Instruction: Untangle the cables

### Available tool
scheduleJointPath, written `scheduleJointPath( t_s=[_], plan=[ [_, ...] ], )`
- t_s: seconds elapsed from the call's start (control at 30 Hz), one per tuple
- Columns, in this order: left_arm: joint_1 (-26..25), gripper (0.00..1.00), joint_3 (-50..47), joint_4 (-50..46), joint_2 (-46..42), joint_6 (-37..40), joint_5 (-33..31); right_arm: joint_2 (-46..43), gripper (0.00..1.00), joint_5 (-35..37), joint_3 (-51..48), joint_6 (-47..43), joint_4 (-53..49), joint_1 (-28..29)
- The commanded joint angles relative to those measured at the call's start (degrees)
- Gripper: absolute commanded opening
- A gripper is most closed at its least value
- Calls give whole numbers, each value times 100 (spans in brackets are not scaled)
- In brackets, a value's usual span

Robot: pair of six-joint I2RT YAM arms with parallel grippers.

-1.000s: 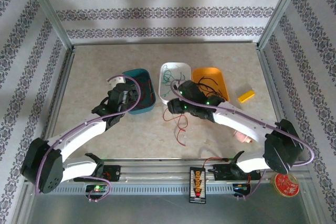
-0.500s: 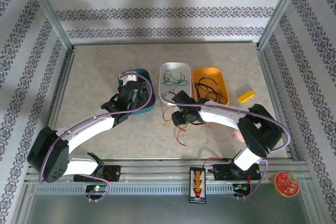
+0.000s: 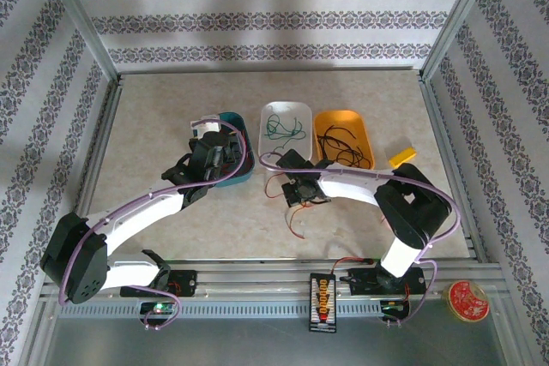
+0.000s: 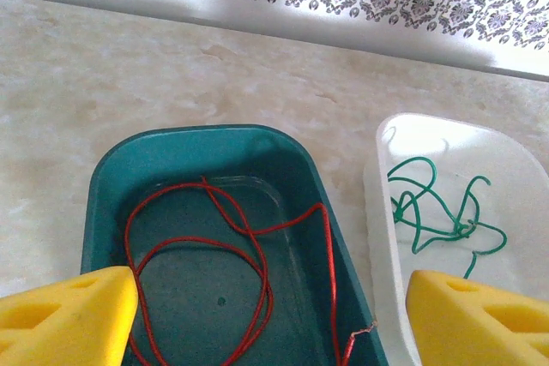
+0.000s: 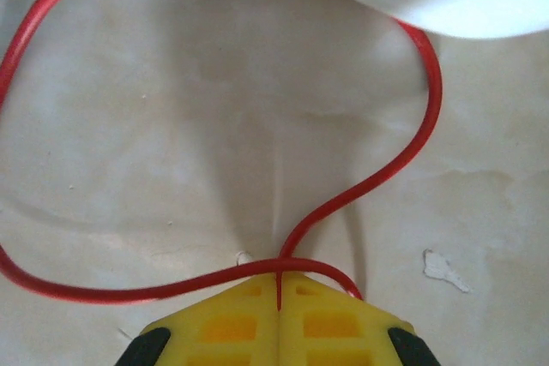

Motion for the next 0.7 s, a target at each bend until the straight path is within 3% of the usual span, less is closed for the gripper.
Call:
scheduleJointPath(
  t_s=[0.0, 0.33, 0.47, 0.67],
  plan=[
    [-54, 82, 6, 84, -85, 80, -149, -544, 0, 70, -319, 35, 69, 74],
    [-53, 82, -183, 228, -201, -31, -409, -2247, 0, -115, -547, -122, 109, 104],
    [-48, 82, -235, -72, -353, -295, -976, -2313, 0, -211, -43, -199, 173, 116],
    [-46, 82, -299, -572, -718, -475, -1806, -1744, 0, -520, 1190, -369, 378, 160]
  ],
)
